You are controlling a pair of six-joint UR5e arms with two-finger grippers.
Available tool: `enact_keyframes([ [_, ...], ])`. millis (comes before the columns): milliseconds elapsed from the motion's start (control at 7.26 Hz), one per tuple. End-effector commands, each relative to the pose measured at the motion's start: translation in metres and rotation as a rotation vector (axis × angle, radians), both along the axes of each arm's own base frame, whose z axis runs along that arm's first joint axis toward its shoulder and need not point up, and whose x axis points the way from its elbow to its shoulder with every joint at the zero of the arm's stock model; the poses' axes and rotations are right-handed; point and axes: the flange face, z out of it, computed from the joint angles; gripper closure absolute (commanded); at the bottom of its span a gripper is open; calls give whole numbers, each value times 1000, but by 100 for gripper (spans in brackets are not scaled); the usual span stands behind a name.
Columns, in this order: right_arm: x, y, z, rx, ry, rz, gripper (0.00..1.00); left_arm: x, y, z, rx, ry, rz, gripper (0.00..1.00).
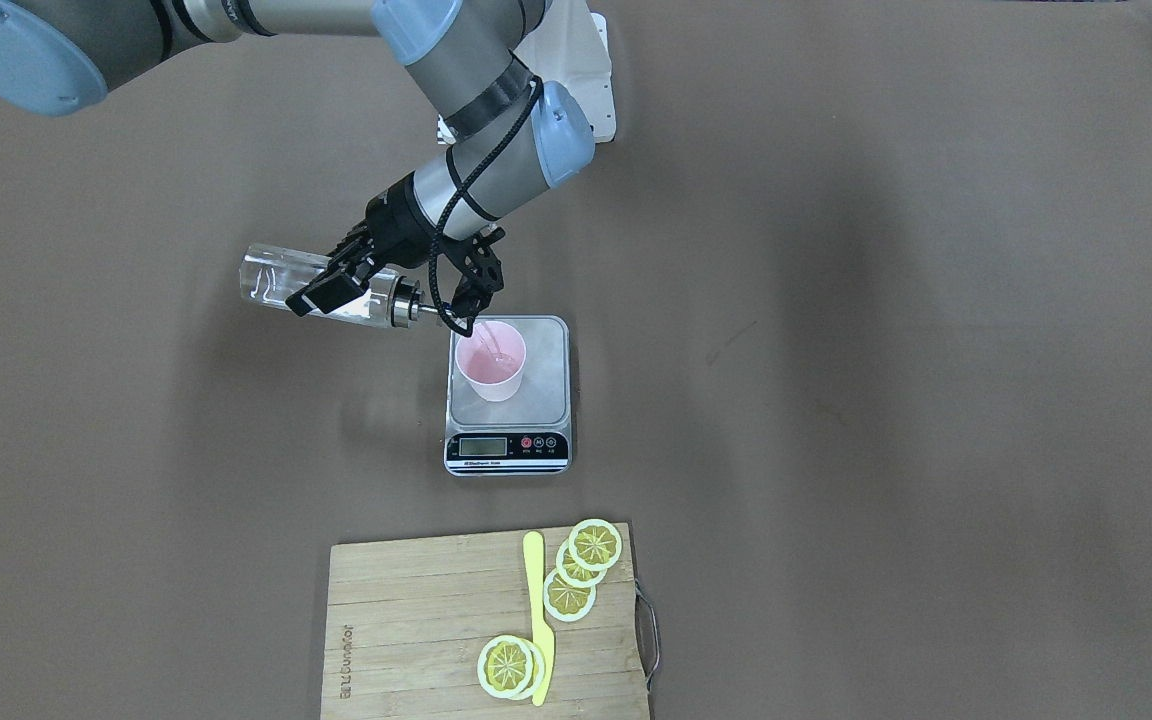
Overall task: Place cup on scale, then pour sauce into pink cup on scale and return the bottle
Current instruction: 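Tilt the bottle with the right gripper to pour into the pink cup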
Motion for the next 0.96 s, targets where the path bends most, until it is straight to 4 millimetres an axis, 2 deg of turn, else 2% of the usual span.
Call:
enact_keyframes([
  [0, 0, -1, 0, 0, 0, 1, 100, 0, 0, -1, 3, 0, 0, 2],
  [413, 4, -2, -7, 9, -25, 8, 100, 0, 0, -2, 4, 0, 0, 2],
  [827, 12, -11, -21, 33, -172, 34, 100, 2, 0, -4, 8, 23, -1, 2],
])
